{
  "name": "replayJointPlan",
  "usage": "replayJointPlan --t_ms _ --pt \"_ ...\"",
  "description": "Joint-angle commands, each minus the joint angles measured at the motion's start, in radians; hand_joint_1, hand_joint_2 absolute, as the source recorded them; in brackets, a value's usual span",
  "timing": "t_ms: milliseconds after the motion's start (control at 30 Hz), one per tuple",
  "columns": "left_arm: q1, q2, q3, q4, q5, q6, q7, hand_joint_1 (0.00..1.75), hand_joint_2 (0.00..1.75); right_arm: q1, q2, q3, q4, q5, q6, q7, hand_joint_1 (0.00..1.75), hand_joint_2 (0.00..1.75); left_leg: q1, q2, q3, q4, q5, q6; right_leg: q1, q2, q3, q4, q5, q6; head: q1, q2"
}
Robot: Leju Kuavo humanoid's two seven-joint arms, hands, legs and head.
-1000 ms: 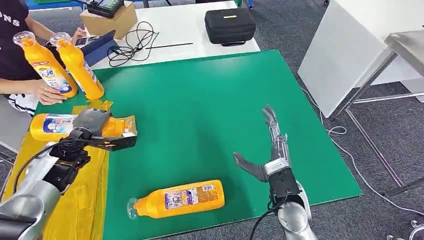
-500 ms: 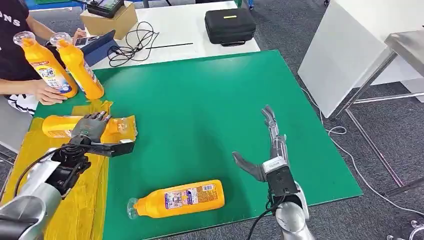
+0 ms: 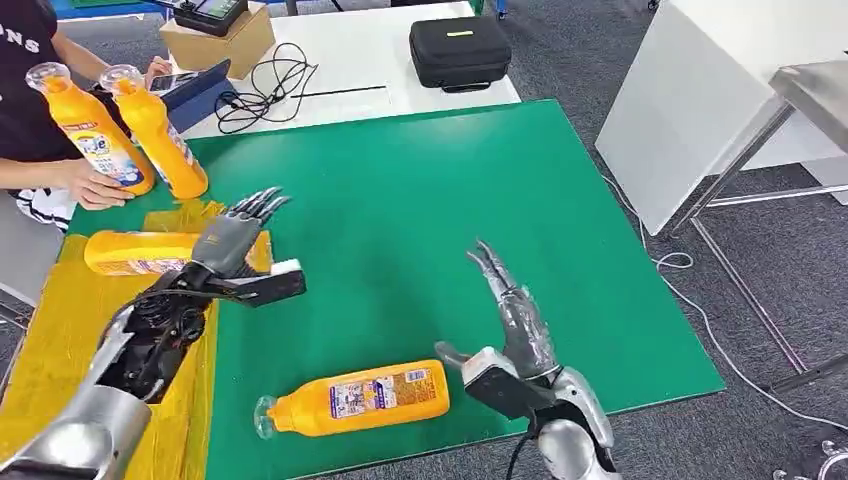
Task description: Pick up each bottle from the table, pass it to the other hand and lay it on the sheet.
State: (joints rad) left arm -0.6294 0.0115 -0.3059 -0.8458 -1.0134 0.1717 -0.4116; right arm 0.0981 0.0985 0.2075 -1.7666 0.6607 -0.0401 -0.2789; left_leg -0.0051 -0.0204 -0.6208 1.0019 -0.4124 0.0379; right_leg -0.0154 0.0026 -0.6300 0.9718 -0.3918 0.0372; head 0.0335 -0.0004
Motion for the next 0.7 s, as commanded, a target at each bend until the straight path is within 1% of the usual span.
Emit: replayJointPlan --t_ms 33,67,100,167,200,233,267,300,333,367,400,467,500,533,567,667,700 --pt "0.116 -0.025 0.032 -0.341 0.172 -0.021 -0.103 0.00 1.75 -0.027 -0.102 0.112 -0.024 0.038 0.023 -0.007 0.00 1.75 0.002 0.005 0.007 0.001 -0.005 -0.002 0.002 0.003 0.007 0.000 -0.003 -0.002 0.000 0.000" --pt "0.140 -0.026 0.036 -0.388 0.205 -0.028 -0.111 0.00 1.75 -0.029 -0.116 0.132 -0.028 0.043 0.031 -0.011 0.00 1.75 0.000 0.004 0.005 0.000 -0.003 -0.002 0.001 0.002 0.004 0.000 -0.002 -0.001 0.000 0.000" --pt "0.152 -0.028 0.042 -0.412 0.233 -0.036 -0.120 0.00 1.75 -0.031 -0.124 0.142 -0.028 0.046 0.039 -0.012 0.00 1.75 0.001 0.005 0.007 0.001 -0.004 -0.003 0.002 0.003 0.006 0.000 -0.003 -0.002 0.000 0.000" --pt "0.159 -0.025 0.042 -0.428 0.237 -0.037 -0.119 0.00 1.75 -0.031 -0.125 0.146 -0.027 0.045 0.039 -0.012 0.00 1.75 0.000 0.003 0.003 0.000 -0.002 -0.002 0.001 0.001 0.003 0.000 -0.001 -0.001 -0.001 0.000" --pt "0.169 -0.025 0.049 -0.448 0.265 -0.049 -0.124 0.00 1.75 -0.035 -0.131 0.156 -0.017 0.031 0.063 -0.002 0.00 1.75 0.001 0.003 0.006 0.001 -0.004 -0.002 0.002 0.001 0.005 0.000 -0.003 -0.001 0.000 0.000" --pt "0.183 -0.028 0.068 -0.470 0.324 -0.062 -0.144 0.00 1.75 -0.057 -0.147 0.175 0.014 0.015 0.097 0.012 0.00 1.75 0.001 0.002 0.004 0.000 -0.002 -0.002 0.002 0.001 0.003 0.000 -0.001 -0.001 0.000 0.000" --pt "0.190 -0.029 0.076 -0.477 0.346 -0.067 -0.151 0.00 1.75 -0.072 -0.161 0.197 0.039 0.022 0.114 0.018 0.00 1.75 0.002 0.005 0.006 0.001 -0.004 -0.002 0.003 0.003 0.005 0.000 -0.002 -0.001 -0.001 0.000" --pt "0.194 -0.028 0.081 -0.479 0.354 -0.068 -0.153 0.00 1.75 -0.083 -0.169 0.213 0.057 0.025 0.127 0.020 0.00 1.75 0.001 0.006 0.005 0.000 -0.003 -0.002 0.002 0.004 0.004 -0.001 -0.001 -0.001 0.000 0.000" --pt "0.206 -0.027 0.096 -0.475 0.377 -0.066 -0.160 0.00 1.75 -0.112 -0.190 0.252 0.109 0.009 0.153 0.027 0.00 1.75 0.002 0.007 0.007 0.001 -0.004 -0.002 0.002 0.005 0.006 0.000 -0.002 -0.001 -0.001 0.000" --pt "0.213 -0.029 0.105 -0.469 0.393 -0.064 -0.170 0.00 1.75 -0.124 -0.203 0.274 0.133 0.007 0.164 0.030 0.00 1.75 0.001 0.006 0.004 -0.001 -0.002 -0.001 0.002 0.004 0.003 -0.001 0.000 -0.001 -0.001 0.000" --pt "0.219 -0.034 0.118 -0.457 0.415 -0.062 -0.181 0.00 1.75 -0.141 -0.221 0.301 0.165 -0.004 0.174 0.031 0.00 1.75 0.002 0.009 0.009 -0.001 -0.005 -0.002 0.003 0.007 0.008 -0.002 -0.001 -0.001 0.000 0.000" --pt "0.224 -0.035 0.122 -0.450 0.424 -0.060 -0.191 0.00 1.75 -0.148 -0.227 0.309 0.183 -0.015 0.175 0.029 0.00 1.75 0.001 0.005 0.005 -0.002 -0.002 -0.001 0.002 0.003 0.004 -0.002 0.000 -0.001 0.000 0.000" --pt "0.227 -0.035 0.122 -0.447 0.425 -0.059 -0.195 0.00 1.75 -0.148 -0.228 0.309 0.187 -0.017 0.173 0.028 0.00 1.75 0.002 0.006 0.008 -0.001 -0.003 -0.002 0.003 0.004 0.008 -0.003 -0.001 -0.001 -0.001 0.000" --pt "0.227 -0.035 0.122 -0.447 0.425 -0.059 -0.195 0.00 1.75 -0.148 -0.228 0.309 0.187 -0.017 0.173 0.028 0.00 1.75 0.002 0.004 0.006 -0.001 -0.002 -0.002 0.002 0.002 0.006 -0.002 -0.001 -0.001 0.000 0.000" --pt "0.227 -0.035 0.122 -0.447 0.425 -0.059 -0.195 0.00 1.75 -0.148 -0.228 0.309 0.187 -0.017 0.173 0.028 0.00 1.75 0.002 0.005 0.008 0.000 -0.004 -0.002 0.003 0.002 0.008 -0.002 -0.002 -0.002 -0.001 0.000" --pt "0.224 -0.038 0.121 -0.447 0.424 -0.060 -0.193 0.00 1.75 -0.150 -0.229 0.309 0.184 -0.017 0.173 0.028 0.00 1.75 0.001 0.002 0.004 -0.001 -0.002 -0.001 0.002 0.001 0.004 -0.001 -0.001 -0.001 0.000 0.000" --pt "0.224 -0.038 0.121 -0.447 0.424 -0.060 -0.193 0.00 1.75 -0.150 -0.229 0.309 0.184 -0.017 0.173 0.028 0.00 1.75 0.002 0.003 0.006 0.000 -0.003 -0.002 0.002 0.001 0.006 -0.001 -0.002 -0.001 0.000 0.000"
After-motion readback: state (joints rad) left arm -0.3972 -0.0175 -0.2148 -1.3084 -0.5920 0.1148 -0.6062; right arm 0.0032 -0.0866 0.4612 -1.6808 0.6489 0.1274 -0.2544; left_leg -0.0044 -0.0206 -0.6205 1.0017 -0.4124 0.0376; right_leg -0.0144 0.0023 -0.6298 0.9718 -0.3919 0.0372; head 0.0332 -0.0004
